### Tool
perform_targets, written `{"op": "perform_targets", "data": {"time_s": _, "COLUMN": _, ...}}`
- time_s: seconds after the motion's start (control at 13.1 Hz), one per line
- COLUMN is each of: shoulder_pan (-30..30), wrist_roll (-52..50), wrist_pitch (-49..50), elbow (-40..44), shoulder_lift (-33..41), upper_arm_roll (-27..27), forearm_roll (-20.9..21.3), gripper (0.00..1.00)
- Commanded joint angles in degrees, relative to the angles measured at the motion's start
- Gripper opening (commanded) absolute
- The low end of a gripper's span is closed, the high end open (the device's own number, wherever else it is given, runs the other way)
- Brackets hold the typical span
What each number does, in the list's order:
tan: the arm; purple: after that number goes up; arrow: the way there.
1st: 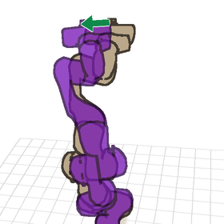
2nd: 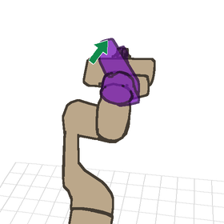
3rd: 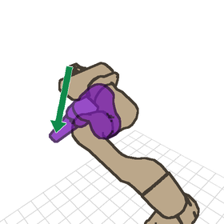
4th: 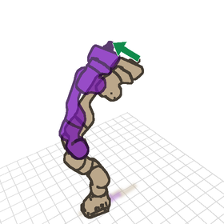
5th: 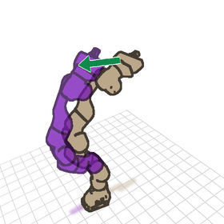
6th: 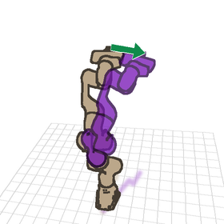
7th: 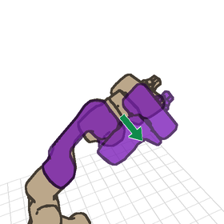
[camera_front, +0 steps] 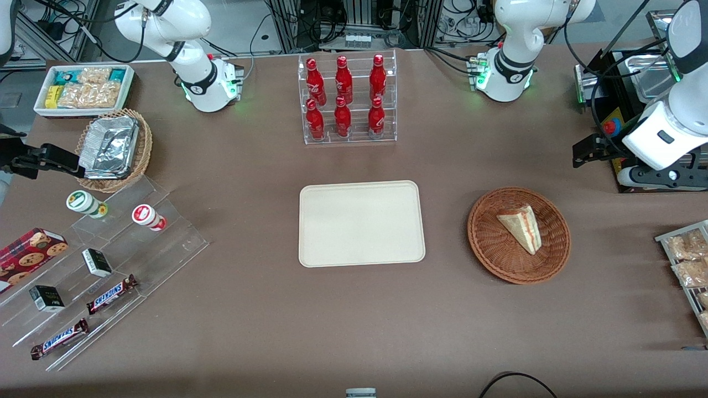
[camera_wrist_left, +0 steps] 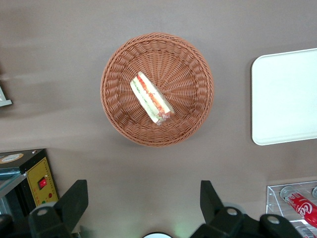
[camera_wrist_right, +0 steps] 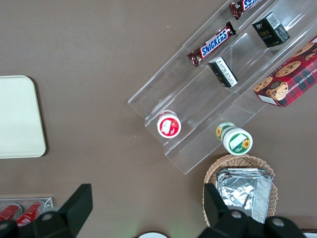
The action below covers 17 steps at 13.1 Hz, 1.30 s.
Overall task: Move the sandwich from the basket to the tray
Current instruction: 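Move the left gripper down over the wrapped sandwich in the wicker basket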
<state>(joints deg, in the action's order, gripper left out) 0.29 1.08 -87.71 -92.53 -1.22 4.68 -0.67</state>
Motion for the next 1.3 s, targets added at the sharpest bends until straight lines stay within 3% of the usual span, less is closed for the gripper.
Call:
{"op": "perform_targets", "data": {"time_s": 0.0, "shoulder_pan": -0.5, "wrist_roll": -0.3, "wrist_pitch": 1.6, "elbow": 1.6, "shoulder_lift": -0.7, "upper_arm_roll": -0.2, "forearm_roll": -0.9, "gripper": 1.0}}
{"op": "perform_targets", "data": {"time_s": 0.46, "shoulder_pan": -0.5, "wrist_roll": -0.3, "wrist_pitch": -3.2, "elbow": -4.4, "shoulder_lift": -3.5, "upper_arm_roll": -0.2, "forearm_roll": -0.7, "gripper": 1.0}}
{"op": "perform_targets", "data": {"time_s": 1.22, "shoulder_pan": -1.3, "wrist_roll": -4.4, "wrist_pitch": -36.1, "elbow": -27.3, "shoulder_lift": -3.9, "upper_arm_roll": -0.2, "forearm_roll": -0.2, "gripper": 1.0}}
